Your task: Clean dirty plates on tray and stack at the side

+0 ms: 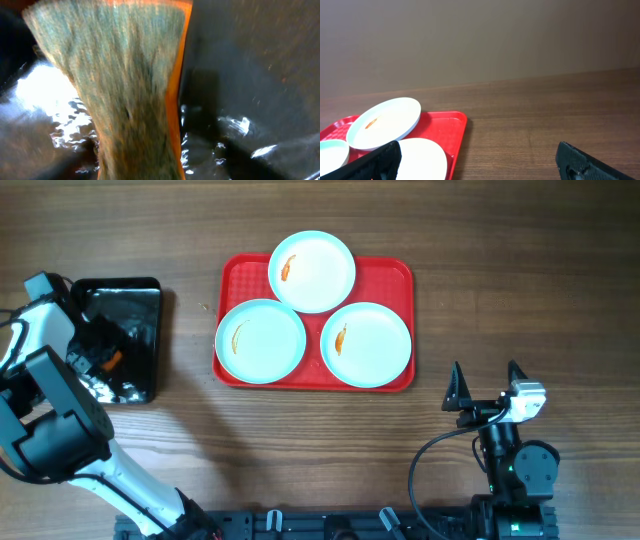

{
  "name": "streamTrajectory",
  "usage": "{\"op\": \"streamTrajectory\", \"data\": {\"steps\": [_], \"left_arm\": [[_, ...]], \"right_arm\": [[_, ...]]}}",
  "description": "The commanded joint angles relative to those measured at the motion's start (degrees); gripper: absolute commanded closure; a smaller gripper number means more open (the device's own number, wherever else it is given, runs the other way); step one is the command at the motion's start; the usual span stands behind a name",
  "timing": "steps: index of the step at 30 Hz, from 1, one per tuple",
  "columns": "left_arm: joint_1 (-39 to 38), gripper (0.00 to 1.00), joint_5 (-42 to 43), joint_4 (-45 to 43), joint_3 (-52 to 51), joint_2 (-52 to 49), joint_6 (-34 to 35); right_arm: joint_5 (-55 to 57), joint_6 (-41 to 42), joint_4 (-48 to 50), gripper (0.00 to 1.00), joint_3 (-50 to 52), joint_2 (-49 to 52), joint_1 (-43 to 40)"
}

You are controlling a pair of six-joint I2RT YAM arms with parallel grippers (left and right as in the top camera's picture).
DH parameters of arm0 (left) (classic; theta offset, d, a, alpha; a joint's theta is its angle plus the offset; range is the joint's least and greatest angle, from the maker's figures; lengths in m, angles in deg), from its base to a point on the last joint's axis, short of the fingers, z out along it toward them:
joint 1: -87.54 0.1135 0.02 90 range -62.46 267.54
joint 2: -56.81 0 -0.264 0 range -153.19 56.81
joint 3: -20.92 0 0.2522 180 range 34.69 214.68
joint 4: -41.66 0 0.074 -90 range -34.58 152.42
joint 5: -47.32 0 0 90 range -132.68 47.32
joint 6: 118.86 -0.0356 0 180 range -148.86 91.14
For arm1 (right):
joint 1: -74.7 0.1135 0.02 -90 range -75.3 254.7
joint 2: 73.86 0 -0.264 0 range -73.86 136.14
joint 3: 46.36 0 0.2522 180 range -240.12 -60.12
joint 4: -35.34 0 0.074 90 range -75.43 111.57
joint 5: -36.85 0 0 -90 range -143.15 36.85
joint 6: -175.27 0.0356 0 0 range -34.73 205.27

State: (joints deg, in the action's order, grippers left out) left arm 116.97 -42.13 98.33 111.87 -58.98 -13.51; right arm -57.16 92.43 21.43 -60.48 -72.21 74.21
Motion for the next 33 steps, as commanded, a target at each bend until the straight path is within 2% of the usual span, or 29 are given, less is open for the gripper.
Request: {"op": "streamTrajectory", "data": {"steps": [1, 4, 5, 6, 7, 9, 14, 16, 19, 20, 22, 26, 28, 30, 31, 33], "left_arm": [[0.33, 0.00, -3.15, -2.23, -0.59, 1.03, 0.04], [0.33, 0.00, -3.85, -4.26, -0.59, 1.03, 0.04], [0.33, 0.20, -3.85, -4.63, -0.59, 0.98, 0.04], [0.33, 0.51, -3.87, -4.74, -0.59, 0.87, 0.04], [0.37, 0.74, -3.85, -4.79, -0.59, 0.68, 0.04], [0.37, 0.95, -3.61, -4.52, -0.59, 0.66, 0.07], [0.37, 0.96, -1.84, -1.64, -0.57, 4.68, 0.07], [0.35, 0.96, 5.86, -1.88, -0.17, 11.72, 0.04], [0.35, 0.96, 22.95, -8.87, -0.02, 23.50, 0.07], [0.31, 0.96, 25.33, -11.39, -0.02, 26.47, 0.09], [0.35, 0.96, 22.62, -10.21, -0.44, 25.42, 0.07], [0.59, 0.96, 15.02, -8.37, -3.48, 13.03, 0.02], [1.68, 0.96, 19.54, -7.98, -3.10, 12.72, 0.07], [3.08, 0.96, 31.47, -8.00, -0.33, 17.16, 0.96], [3.43, 0.96, 34.73, -8.44, 1.18, 20.11, 4.28], [3.58, 0.96, 36.09, -10.16, 2.95, 24.90, 10.47]], "right_arm": [[0.61, -1.09, 0.20, 0.00, 0.07, -0.31, -0.33], [0.61, -1.09, 0.20, 0.00, 0.07, -0.31, -0.33], [0.61, -1.09, 0.20, 0.00, 0.07, -0.31, -0.33], [0.61, -1.09, 0.20, 0.00, 0.07, -0.31, -0.33], [0.61, -1.09, 0.20, 0.00, 0.07, -0.31, -0.33], [0.61, -1.11, 0.20, 0.00, 0.07, -0.31, -0.33], [0.61, -1.11, 0.20, 0.00, 0.07, -0.31, -0.33], [0.61, -1.09, 0.20, 0.00, 0.07, -0.31, -0.33], [0.61, -1.09, 0.20, 0.00, 0.07, -0.31, -0.33], [0.61, -1.09, 0.20, 0.00, 0.07, -0.31, -0.33], [0.61, -1.09, 0.20, 0.00, 0.07, -0.31, -0.33], [0.61, -1.09, 0.20, 0.00, 0.07, -0.31, -0.33], [0.61, -1.11, 0.20, 0.00, 0.07, -0.31, -0.33], [0.61, -1.09, 0.20, 0.00, 0.07, -0.31, -0.33], [0.61, -1.09, 0.20, 0.00, 0.07, -0.31, -0.33], [0.61, -1.09, 0.20, 0.00, 0.07, -0.31, -0.33]]}}
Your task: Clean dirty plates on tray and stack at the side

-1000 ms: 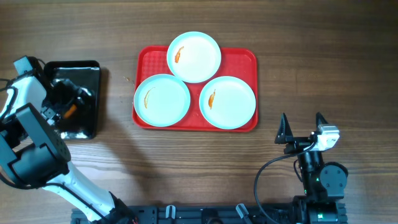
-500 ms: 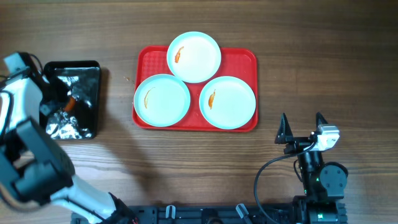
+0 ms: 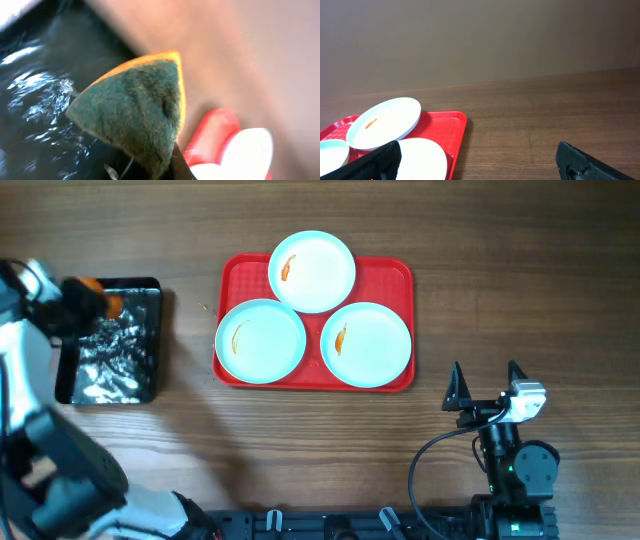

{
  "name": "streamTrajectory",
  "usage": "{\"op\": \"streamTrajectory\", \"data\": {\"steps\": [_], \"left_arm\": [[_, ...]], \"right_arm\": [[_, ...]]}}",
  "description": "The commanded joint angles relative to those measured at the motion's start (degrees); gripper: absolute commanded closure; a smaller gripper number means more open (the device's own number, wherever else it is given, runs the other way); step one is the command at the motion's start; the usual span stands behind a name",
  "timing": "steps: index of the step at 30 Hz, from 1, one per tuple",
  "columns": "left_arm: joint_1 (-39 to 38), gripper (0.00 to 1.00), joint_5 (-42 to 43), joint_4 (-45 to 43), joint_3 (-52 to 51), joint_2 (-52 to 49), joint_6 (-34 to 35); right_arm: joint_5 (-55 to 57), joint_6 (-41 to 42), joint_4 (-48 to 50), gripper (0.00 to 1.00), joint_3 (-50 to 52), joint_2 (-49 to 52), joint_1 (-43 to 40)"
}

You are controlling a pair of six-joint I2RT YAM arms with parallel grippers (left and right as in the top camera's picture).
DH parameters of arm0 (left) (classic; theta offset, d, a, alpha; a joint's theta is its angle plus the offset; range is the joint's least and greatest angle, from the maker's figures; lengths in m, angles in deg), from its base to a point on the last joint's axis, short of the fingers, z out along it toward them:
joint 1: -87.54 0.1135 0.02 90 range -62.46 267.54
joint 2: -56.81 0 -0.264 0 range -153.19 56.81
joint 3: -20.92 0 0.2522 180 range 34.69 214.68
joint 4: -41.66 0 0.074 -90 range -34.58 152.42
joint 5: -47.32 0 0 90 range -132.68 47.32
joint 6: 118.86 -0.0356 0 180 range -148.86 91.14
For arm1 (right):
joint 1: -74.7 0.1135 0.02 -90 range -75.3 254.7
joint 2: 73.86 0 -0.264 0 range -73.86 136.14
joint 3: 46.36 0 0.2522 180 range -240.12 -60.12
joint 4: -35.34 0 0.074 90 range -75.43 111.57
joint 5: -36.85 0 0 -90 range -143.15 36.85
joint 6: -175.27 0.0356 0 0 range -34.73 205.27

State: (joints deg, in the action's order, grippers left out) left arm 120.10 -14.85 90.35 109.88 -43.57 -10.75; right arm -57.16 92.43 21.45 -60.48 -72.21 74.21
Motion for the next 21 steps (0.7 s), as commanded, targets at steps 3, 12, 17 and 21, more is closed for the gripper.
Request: {"op": "streamTrajectory", "data": {"steps": [3, 12, 17, 21], "left_arm": [[0.42, 0.96, 7.74, -2.84, 4.85, 13.09, 4.22], [1.11, 0.96, 10.16, 0.87, 1.25, -0.87, 3.15], [0.98, 0.96, 10.64, 0.46, 6.19, 11.72, 3.32], [0.94, 0.96, -4.70, 4.13, 1.16, 4.39, -3.30]], "right_arm": [[0.61, -1.11, 0.17, 0.00, 0.07, -0.31, -0.33], [0.61, -1.09, 0.17, 0.00, 0.07, -0.31, -0.33], [0.61, -1.07, 0.17, 0.00, 0.07, -0.31, -0.33], [0.61, -1.11, 0.17, 0.00, 0.07, -0.31, -0.33]]}}
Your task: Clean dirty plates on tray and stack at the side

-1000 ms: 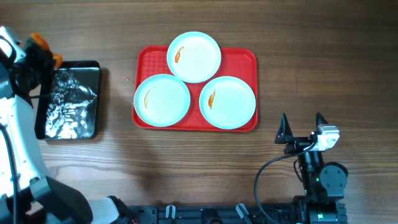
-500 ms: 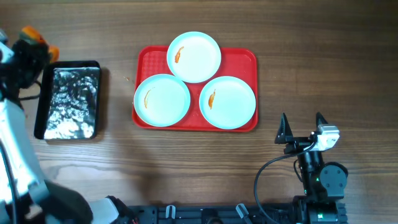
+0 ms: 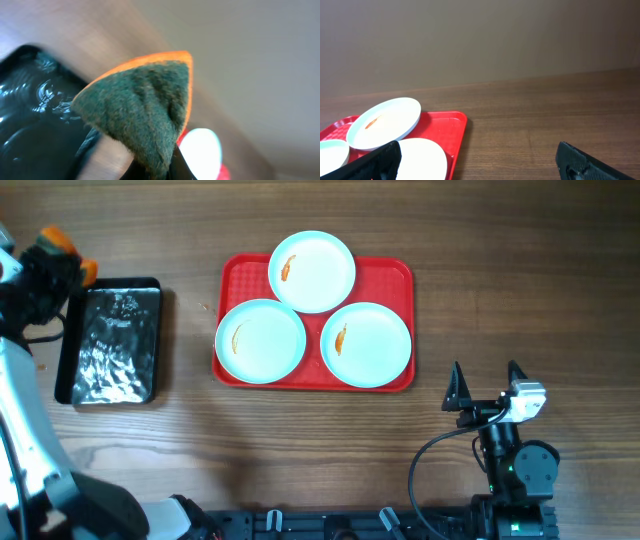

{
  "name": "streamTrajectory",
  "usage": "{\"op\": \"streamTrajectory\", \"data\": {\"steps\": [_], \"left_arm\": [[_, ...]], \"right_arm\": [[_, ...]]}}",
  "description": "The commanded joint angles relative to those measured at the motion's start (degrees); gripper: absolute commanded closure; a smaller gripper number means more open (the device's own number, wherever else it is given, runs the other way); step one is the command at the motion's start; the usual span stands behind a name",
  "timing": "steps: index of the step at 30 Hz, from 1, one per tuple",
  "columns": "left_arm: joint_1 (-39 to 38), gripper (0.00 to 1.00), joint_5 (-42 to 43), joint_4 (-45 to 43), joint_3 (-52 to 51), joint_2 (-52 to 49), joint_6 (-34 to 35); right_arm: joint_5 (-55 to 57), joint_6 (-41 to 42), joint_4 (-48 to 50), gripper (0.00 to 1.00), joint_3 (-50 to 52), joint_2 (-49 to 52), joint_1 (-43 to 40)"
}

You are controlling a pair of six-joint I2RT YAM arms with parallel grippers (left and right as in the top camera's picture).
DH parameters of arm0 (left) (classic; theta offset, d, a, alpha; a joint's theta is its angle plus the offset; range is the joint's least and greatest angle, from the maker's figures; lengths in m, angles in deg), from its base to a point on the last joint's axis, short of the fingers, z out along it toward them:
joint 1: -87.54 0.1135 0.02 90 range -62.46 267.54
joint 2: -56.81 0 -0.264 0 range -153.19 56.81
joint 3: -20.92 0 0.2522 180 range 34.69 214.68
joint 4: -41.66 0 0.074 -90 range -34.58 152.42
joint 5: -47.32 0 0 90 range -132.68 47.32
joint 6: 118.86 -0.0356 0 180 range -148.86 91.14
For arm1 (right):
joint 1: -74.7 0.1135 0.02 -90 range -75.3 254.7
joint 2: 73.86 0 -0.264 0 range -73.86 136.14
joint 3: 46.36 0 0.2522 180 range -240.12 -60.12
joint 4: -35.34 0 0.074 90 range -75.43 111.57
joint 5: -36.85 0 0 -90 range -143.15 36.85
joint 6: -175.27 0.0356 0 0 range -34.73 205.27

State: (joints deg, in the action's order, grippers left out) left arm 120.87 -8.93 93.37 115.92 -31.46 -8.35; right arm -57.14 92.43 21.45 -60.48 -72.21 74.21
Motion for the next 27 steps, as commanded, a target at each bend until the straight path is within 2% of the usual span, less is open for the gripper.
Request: {"op": "streamTrajectory", "data": {"steps": [1, 4, 7, 9, 10, 13, 16, 17, 20, 23, 24, 27], "left_arm": [[0.20, 0.96, -11.56, 1.14, -6.73, -11.50, -6.82], [0.76, 0.96, -10.23, 2.27, -6.21, -15.02, -6.14], [0.90, 0.96, -1.73, 6.45, 2.47, -9.31, -5.11], [0.26, 0.96, 2.29, 6.19, 5.84, -4.22, -5.09], [0.04, 0.96, 1.88, 5.33, 5.95, -2.36, -5.11], [-1.01, 0.96, -8.68, 6.08, 2.73, -3.65, -5.14], [-1.73, 0.96, -19.74, 5.14, -4.76, -11.58, -5.16], [-1.70, 0.96, -20.76, 5.66, -5.27, -14.38, -5.68], [-1.70, 0.96, -18.53, 7.82, -3.13, -14.34, -6.64], [-2.47, 0.96, -7.10, 10.36, 5.53, -7.23, -6.64], [-3.45, 0.96, -5.75, 9.31, 6.95, -4.22, -6.67], [-6.01, 0.96, -11.10, 7.96, 6.16, -2.64, -6.67]], "right_arm": [[0.59, -1.11, 0.17, 0.00, 0.07, -0.31, -0.33], [0.59, -1.09, 0.17, 0.00, 0.07, -0.31, -0.33], [0.59, -1.09, 0.17, 0.00, 0.07, -0.31, -0.33], [0.59, -1.11, 0.17, 0.00, 0.07, -0.31, -0.33], [0.59, -1.11, 0.17, 0.00, 0.04, -0.31, -0.33], [0.59, -1.09, 0.17, 0.00, 0.07, -0.31, -0.33], [0.59, -1.09, 0.17, 0.00, 0.07, -0.31, -0.33], [0.59, -1.11, 0.17, 0.00, 0.07, -0.31, -0.33], [0.59, -1.09, 0.17, 0.00, 0.07, -0.31, -0.33], [0.59, -1.11, 0.17, 0.00, 0.07, -0.31, -0.33], [0.59, -1.09, 0.17, 0.00, 0.07, -0.31, -0.33], [0.59, -1.09, 0.17, 0.00, 0.07, -0.31, -0.33]]}}
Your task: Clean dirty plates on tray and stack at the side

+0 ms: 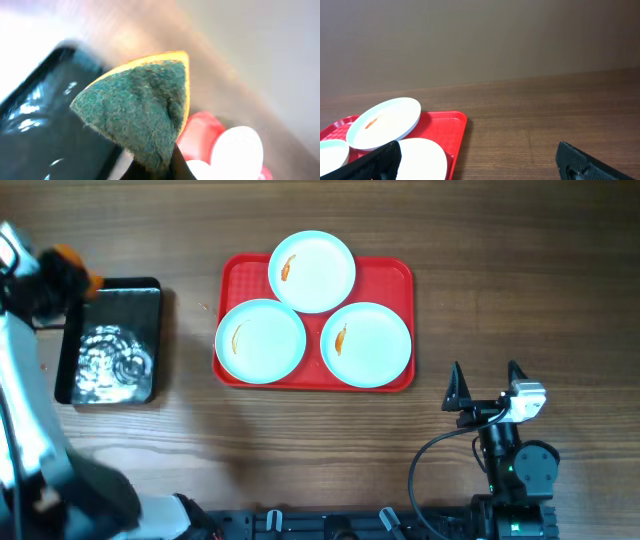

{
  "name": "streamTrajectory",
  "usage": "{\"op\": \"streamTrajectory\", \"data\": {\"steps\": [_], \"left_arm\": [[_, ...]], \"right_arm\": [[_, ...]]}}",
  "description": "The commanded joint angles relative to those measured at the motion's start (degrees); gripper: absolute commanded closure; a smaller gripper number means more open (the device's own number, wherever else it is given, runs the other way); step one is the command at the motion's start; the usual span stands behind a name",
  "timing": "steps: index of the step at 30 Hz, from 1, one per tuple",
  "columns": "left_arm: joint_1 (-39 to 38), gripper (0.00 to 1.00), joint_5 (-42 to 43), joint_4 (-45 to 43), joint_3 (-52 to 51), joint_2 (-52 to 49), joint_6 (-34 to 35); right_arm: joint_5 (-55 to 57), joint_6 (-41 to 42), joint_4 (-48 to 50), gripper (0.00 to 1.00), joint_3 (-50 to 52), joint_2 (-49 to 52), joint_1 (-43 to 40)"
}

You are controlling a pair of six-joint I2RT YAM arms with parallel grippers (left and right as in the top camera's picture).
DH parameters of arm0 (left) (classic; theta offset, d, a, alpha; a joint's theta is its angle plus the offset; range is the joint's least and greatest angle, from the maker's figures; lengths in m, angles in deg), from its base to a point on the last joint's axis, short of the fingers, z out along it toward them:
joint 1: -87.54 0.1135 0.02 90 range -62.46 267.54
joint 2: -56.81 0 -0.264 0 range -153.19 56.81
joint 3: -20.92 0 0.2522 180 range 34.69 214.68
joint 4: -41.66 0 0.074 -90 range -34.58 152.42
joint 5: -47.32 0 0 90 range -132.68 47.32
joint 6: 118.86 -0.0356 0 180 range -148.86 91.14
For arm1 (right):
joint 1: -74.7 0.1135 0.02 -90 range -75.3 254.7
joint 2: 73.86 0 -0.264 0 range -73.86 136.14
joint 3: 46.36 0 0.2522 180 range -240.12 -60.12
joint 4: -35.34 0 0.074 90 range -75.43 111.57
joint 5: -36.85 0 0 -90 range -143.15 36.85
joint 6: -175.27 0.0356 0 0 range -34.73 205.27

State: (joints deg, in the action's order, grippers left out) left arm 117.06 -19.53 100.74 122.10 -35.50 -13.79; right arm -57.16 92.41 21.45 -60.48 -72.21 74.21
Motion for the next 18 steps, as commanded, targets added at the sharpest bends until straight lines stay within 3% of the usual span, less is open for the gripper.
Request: {"op": "streamTrajectory", "data": {"steps": [1, 4, 7, 9, 11, 12, 15, 16, 18], "left_arm": [[-2.80, 0.96, -1.75, 0.59, -1.75, 0.33, -1.22], [-3.80, 0.96, -9.53, -1.55, -8.50, -6.75, -1.18], [-2.99, 0.96, -10.19, 0.87, -7.39, -8.07, -1.16], [-3.13, 0.96, -5.99, 4.39, -2.49, -4.07, -1.14], [-3.82, 0.96, 5.55, 6.49, 3.48, 3.56, 0.66], [-4.66, 0.96, 5.99, 6.43, 3.58, 6.23, 1.38], [-9.64, 0.96, 5.95, 11.39, 3.56, 9.88, 1.60], [-11.96, 0.96, 5.95, 13.40, 3.02, 9.20, 0.50], [-17.16, 0.96, 5.95, 14.03, 0.37, 7.30, -2.45]], "right_arm": [[0.61, -1.05, 0.17, 0.00, 0.07, -0.31, -0.33], [0.61, -1.07, 0.17, 0.00, 0.07, -0.31, -0.33], [0.61, -1.07, 0.17, 0.00, 0.07, -0.31, -0.33], [0.70, -1.20, 0.17, 0.00, 0.07, -0.31, -0.33], [0.55, -0.31, 1.77, 0.00, 0.07, -0.31, -0.33], [-0.28, 2.23, 3.87, 0.00, 0.07, -0.31, -0.33], [-7.23, 29.20, 7.82, 0.00, 0.04, -0.31, -0.33], [-8.31, 34.64, 8.81, 0.00, 0.04, -0.31, -0.33], [-16.90, 31.01, 19.19, 0.00, -0.04, -0.31, -0.33]]}}
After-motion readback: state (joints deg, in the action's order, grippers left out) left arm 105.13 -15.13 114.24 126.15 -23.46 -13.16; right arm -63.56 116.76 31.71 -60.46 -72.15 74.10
